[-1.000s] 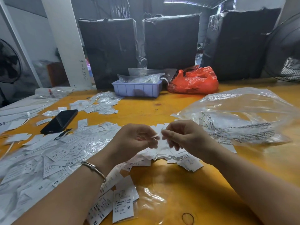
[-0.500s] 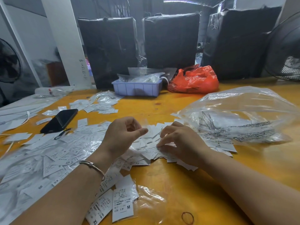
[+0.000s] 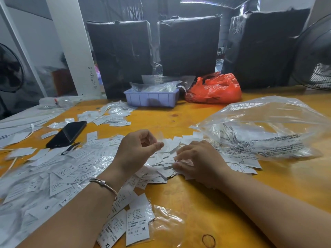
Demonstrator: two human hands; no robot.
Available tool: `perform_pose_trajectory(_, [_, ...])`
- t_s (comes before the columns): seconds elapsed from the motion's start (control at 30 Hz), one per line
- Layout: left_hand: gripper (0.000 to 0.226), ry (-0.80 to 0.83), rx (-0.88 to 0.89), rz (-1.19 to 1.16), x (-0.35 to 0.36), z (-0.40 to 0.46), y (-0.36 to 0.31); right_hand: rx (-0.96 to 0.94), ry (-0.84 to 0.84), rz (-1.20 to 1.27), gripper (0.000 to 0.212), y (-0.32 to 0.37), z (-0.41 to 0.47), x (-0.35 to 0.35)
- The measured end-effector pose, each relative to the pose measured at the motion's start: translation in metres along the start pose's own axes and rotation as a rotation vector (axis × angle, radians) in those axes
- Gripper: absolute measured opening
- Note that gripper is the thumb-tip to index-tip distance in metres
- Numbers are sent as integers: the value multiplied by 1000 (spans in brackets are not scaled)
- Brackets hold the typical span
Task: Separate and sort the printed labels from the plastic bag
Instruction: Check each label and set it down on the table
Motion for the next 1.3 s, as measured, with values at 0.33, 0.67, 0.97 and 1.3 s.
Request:
perform_pose_trajectory(0.33, [20,31,-5,7,0,-2,-1,-50,-59,47,13,11,-9,-8])
perform_pose_trajectory(0.67, [20,34,7,39,0,-3,-3,-82,-61,-31,22,18,-8,-10])
perform_pose_trajectory(0.97, [13,56,7,49,1,-3,-7,-100,-59,-41,15,20,-9,-16])
perform_pose_trajectory(1.3, [12,70,-15,-70,5,-3,-4,38,-248,446,7,0,-11,-34])
Point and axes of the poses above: each hand's wrist, its own z-axis towards the middle knuckle, its own x-axis out of the palm, y = z × x, the point moved 5 cm from there along z, towards the middle knuckle, and after that the axes turned 5 degrees about x, right-handed, at the moved point
